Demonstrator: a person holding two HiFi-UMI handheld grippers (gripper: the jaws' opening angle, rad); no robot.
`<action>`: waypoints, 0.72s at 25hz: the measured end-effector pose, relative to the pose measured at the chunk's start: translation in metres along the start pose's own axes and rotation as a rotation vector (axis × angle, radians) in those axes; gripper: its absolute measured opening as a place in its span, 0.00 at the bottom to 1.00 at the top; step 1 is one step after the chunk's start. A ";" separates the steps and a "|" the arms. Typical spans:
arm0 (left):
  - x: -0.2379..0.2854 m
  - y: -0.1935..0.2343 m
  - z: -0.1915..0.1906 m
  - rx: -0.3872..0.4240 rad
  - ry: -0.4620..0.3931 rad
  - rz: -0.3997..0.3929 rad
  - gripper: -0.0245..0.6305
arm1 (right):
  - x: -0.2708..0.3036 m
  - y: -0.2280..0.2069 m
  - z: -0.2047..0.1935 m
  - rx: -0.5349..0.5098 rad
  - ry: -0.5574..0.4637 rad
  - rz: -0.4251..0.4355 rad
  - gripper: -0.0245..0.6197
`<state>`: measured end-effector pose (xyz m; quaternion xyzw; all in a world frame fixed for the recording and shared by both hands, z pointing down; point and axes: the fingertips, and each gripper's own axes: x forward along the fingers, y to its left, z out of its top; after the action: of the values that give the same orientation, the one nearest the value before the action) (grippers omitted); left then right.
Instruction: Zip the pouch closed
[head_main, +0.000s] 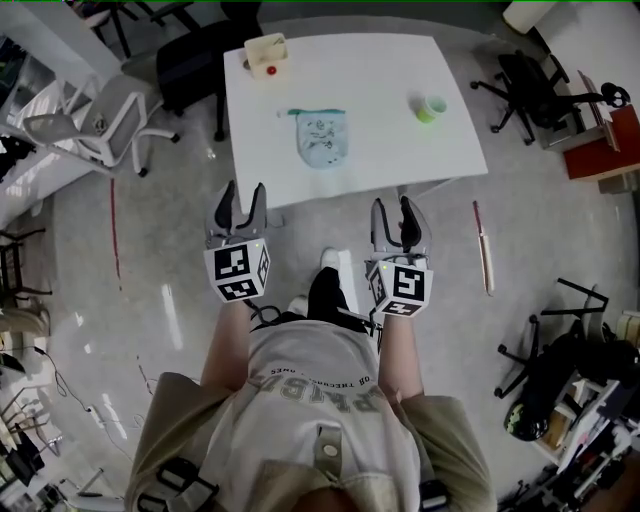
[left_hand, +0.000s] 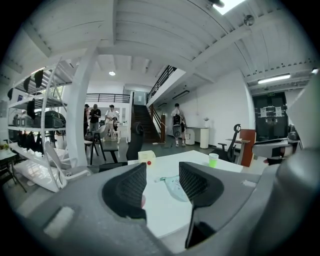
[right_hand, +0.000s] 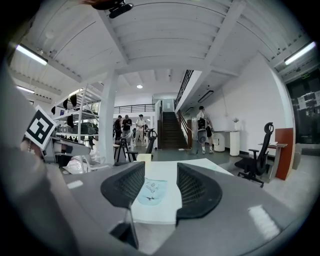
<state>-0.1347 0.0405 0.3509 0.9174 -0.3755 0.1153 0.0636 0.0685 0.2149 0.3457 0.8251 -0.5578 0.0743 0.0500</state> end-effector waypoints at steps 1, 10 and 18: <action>0.008 0.000 0.004 -0.002 -0.005 0.009 0.36 | 0.009 -0.004 0.003 -0.002 -0.003 0.008 0.34; 0.061 -0.010 0.024 -0.024 -0.011 0.099 0.36 | 0.074 -0.045 0.015 -0.022 0.002 0.098 0.34; 0.088 -0.006 0.028 -0.043 0.002 0.182 0.36 | 0.118 -0.058 0.018 -0.036 0.016 0.183 0.34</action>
<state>-0.0649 -0.0197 0.3465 0.8778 -0.4596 0.1133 0.0730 0.1672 0.1255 0.3489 0.7691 -0.6316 0.0749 0.0624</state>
